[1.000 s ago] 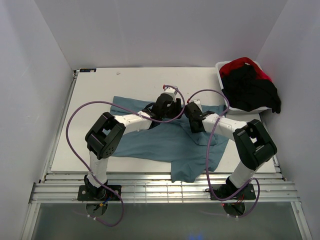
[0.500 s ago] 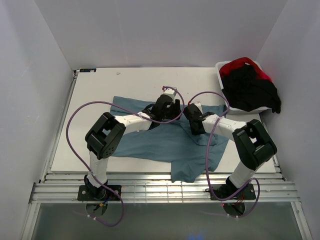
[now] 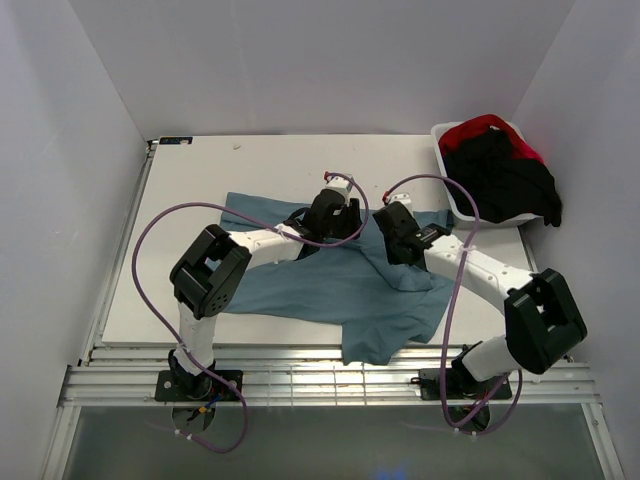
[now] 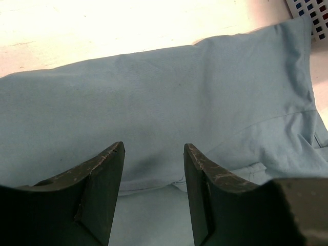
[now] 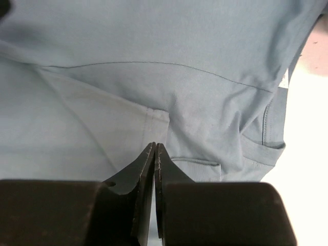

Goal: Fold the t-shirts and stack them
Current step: Fold the flattened tshirt in 1/3 of the way

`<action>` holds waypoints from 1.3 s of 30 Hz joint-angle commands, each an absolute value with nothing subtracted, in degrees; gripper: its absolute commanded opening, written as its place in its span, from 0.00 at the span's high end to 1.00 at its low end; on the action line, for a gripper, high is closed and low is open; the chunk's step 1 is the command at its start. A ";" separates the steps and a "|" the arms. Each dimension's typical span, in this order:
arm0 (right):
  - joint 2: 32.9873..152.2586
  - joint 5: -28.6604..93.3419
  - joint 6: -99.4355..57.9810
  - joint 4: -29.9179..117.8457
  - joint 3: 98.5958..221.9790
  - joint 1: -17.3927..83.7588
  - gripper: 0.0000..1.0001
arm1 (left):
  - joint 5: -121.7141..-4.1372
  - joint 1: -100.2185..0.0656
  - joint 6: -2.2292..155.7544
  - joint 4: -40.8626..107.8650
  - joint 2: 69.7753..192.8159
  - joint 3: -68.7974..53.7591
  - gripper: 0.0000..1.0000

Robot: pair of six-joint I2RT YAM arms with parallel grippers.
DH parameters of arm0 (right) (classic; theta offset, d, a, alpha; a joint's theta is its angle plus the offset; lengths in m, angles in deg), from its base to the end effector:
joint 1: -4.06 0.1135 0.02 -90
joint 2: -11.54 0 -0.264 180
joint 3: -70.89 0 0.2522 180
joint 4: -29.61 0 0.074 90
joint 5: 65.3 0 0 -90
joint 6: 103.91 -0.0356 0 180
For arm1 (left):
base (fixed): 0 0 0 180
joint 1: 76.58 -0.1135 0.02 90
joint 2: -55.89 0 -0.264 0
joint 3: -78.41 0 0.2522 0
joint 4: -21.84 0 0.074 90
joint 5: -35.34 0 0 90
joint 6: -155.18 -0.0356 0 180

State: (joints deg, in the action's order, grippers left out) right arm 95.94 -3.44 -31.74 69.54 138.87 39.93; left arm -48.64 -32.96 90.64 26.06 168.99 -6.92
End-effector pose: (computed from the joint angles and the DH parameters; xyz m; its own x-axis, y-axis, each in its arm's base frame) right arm 0.2485 0.1590 0.2172 -0.7355 -0.1987 -0.6477 -0.0837 0.9754 -0.2041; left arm 0.3208 -0.3005 0.1809 -0.6135 -0.0059 -0.7897 0.3964 0.8625 -0.3144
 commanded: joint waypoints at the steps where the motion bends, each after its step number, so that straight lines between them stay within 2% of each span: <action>1: 92.14 -3.34 -32.54 71.49 140.03 40.44 0.92 | -47.98 -32.81 90.32 24.88 164.96 -6.01 0.39; 3: 92.31 -3.25 -32.54 71.40 139.76 40.44 0.87 | -48.07 -32.72 90.58 24.80 164.96 -5.93 0.39; 4: 92.66 -3.25 -32.63 71.41 139.67 40.53 0.80 | -48.16 -32.72 90.58 24.79 164.96 -5.84 0.39; 5: 93.27 -3.34 -32.72 71.23 139.50 40.44 0.64 | -48.25 -32.72 90.76 24.79 164.96 -5.84 0.40; 6: 94.59 -3.60 -32.90 70.88 139.41 40.44 0.59 | -48.34 -32.72 90.85 24.88 164.87 -5.75 0.40; 8: 95.74 -3.60 -33.07 70.00 138.88 40.44 0.51 | -48.51 -32.72 91.02 24.88 164.61 -5.31 0.39; 10: 97.06 -3.25 -33.25 68.34 138.36 40.36 0.49 | -48.51 -32.72 91.02 24.88 164.35 -5.05 0.37; 15: 98.38 -0.27 -33.60 63.85 136.69 38.69 0.50 | -48.34 -32.81 90.67 24.79 163.03 -3.73 0.34; 27: 100.40 6.59 -33.16 56.91 133.26 33.24 0.57 | -47.55 -32.81 90.23 24.71 162.33 -3.03 0.34; 36: 102.24 7.21 -33.07 56.11 132.82 33.06 0.59 | -46.84 -32.72 89.88 24.71 162.15 -2.85 0.33; 39: 102.86 7.21 -33.07 55.67 132.64 32.89 0.64 | -46.75 -32.72 89.88 24.71 162.15 -2.76 0.33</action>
